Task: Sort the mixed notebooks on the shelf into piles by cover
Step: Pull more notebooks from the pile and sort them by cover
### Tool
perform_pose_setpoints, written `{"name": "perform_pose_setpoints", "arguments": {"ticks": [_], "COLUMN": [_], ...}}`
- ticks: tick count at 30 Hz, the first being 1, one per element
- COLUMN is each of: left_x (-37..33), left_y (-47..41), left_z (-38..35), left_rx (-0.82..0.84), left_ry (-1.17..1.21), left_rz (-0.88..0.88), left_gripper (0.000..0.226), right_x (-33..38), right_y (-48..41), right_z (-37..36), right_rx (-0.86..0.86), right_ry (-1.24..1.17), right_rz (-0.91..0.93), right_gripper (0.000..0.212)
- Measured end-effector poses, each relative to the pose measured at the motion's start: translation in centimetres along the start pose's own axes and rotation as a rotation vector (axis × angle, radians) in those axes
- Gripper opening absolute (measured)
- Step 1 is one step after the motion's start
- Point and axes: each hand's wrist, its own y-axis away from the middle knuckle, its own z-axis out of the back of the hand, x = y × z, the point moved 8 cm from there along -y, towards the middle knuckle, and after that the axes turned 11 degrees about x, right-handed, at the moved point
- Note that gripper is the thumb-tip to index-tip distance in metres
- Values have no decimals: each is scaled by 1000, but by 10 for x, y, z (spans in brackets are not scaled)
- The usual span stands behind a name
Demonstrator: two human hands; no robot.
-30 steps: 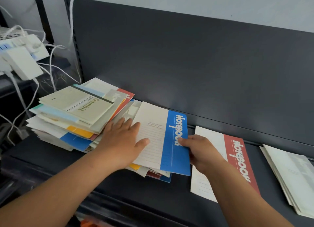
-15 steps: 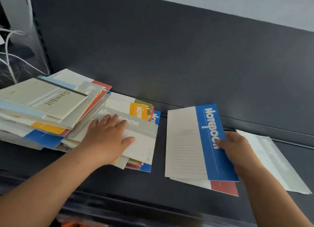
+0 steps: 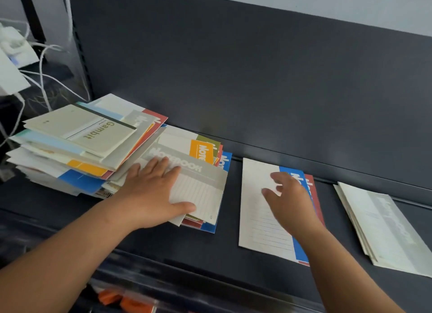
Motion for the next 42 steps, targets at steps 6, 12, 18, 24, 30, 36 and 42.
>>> {"name": "perform_pose_setpoints", "arguments": {"ticks": [6,12,18,24,30,36,42], "left_x": [-9,-3,-4,37,105,123,131], "left_y": [5,12,20,25,47,53,52], "left_z": [5,21,51,88,100,92,83], "left_rx": [-40,-110,-269,-417,-675,-721,-665], "left_ry": [16,67,62,524,846,993,1192], "left_rz": [-11,-15,-73,-3,149,182,152], "left_gripper": [89,76,79,11,10,15,12], "right_x": [44,41,64,91,87,83,69], "right_y": [-3,-13,-17,-26,-24,-34,-38], "right_z": [-84,-79,-32,-16,-69,-101,-77], "right_rx": [484,480,440,364,400,473,333], "right_ry": [-709,-906,-700,-816,-389,-431,-558], "right_rz": [-140,-149,87,179,-64,-76,-79], "right_gripper": [28,16,19,14,30,44,24]}}
